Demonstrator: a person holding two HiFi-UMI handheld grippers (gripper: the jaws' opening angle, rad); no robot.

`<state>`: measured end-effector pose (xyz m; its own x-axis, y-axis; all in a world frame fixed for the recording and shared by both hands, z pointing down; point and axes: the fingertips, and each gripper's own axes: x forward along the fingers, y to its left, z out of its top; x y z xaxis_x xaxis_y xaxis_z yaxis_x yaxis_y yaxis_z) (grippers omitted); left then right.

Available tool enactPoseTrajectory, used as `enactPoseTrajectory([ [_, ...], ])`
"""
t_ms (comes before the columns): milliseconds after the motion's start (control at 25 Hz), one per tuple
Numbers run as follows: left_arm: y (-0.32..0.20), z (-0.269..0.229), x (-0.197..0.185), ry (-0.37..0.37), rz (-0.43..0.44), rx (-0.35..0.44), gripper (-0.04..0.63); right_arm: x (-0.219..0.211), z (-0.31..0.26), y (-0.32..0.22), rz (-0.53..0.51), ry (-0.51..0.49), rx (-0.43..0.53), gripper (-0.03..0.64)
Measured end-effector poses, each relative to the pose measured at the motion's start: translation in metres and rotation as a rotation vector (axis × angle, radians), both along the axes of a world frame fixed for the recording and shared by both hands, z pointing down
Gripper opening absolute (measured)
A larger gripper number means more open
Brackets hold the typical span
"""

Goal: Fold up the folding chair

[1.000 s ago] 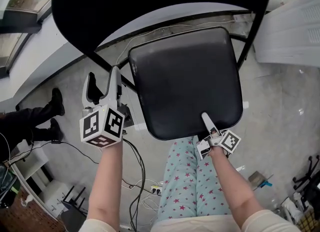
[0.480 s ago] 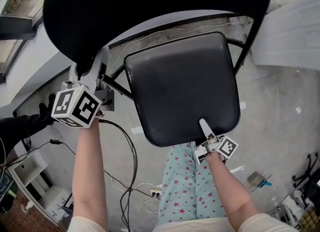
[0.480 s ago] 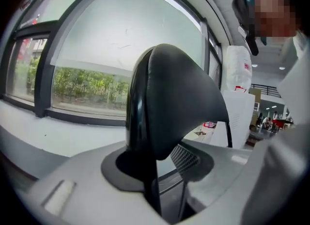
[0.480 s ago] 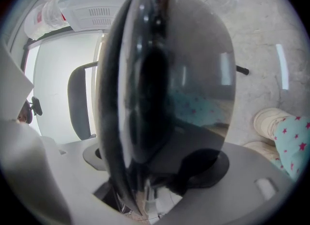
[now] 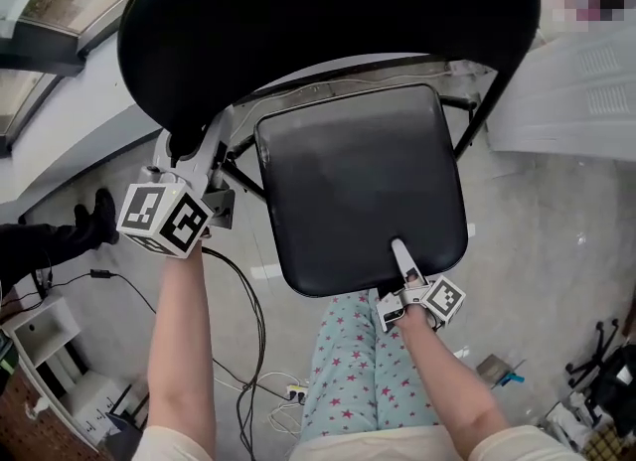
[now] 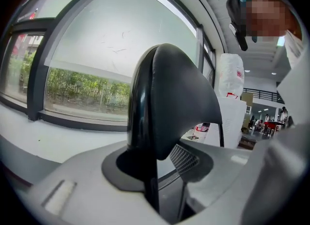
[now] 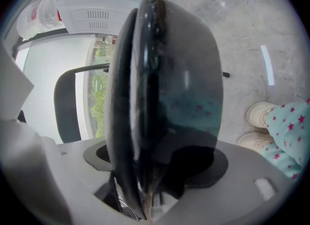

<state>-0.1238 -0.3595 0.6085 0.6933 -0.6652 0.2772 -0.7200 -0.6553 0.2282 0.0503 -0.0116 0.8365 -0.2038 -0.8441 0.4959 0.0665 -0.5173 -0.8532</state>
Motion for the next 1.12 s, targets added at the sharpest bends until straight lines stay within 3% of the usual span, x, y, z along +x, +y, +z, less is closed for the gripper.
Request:
enactPoseTrajectory([
  [160,0.002,-0.027,0.003,-0.005,0.005,0.056,0.168,0.009,-0.035,-0.024,-0.003,0.008,-0.028,0.377],
  [360,0.011,-0.048,0.0,-0.1,0.021,0.066,0.119,0.008,-0.09,-0.044,-0.012,0.03,-0.086,0.32],
  [520,0.009,-0.065,0.003,-0.154,0.027,0.087,0.089,0.015,-0.14,-0.077,-0.019,0.05,-0.071,0.265],
  [1120,0.002,-0.106,0.009,-0.163,0.1,0.182,0.078,0.035,-0.248,-0.211,0.013,0.092,-0.073,0.168],
])
